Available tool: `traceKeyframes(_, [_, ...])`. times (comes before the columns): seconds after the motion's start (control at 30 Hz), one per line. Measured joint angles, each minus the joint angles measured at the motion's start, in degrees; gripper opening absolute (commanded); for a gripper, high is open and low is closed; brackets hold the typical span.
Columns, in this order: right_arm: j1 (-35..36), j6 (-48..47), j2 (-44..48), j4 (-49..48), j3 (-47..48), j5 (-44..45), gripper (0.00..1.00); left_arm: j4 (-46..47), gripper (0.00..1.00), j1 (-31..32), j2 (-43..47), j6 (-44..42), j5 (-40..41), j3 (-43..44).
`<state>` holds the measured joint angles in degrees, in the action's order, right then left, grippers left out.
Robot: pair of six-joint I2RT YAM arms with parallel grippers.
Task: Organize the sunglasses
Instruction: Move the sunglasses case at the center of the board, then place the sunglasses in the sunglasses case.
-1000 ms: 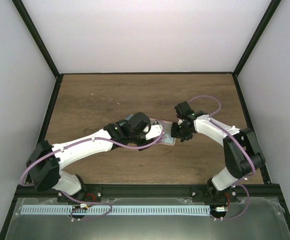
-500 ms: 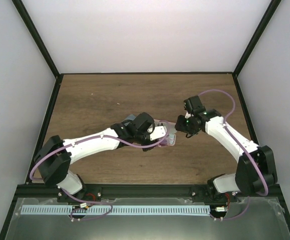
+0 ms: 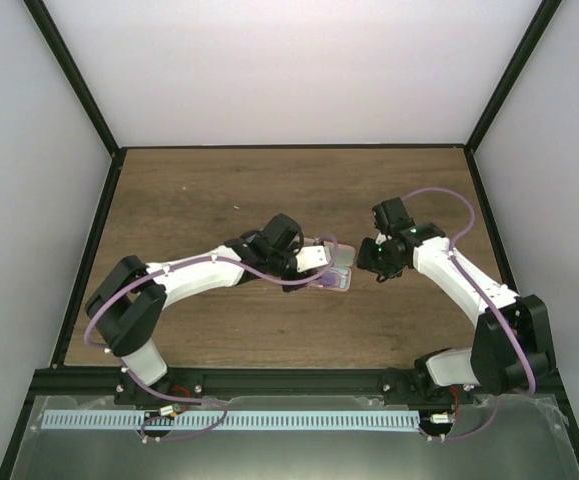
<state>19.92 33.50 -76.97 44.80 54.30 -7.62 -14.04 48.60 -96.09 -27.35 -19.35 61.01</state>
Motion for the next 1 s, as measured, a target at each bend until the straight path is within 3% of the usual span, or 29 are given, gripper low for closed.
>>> traceKeyframes(0.5, [-0.24,-0.11,0.00,-0.17,-2.64,0.00,0.43,2.95,0.04,-1.75,-6.99,-6.16,-6.40,2.32])
traceKeyframes(1.0, [-0.24,-1.88,-1.95,-0.28,-2.80,0.28,0.43,2.80,0.04,-1.84,-10.73,-10.84,-5.03,7.34])
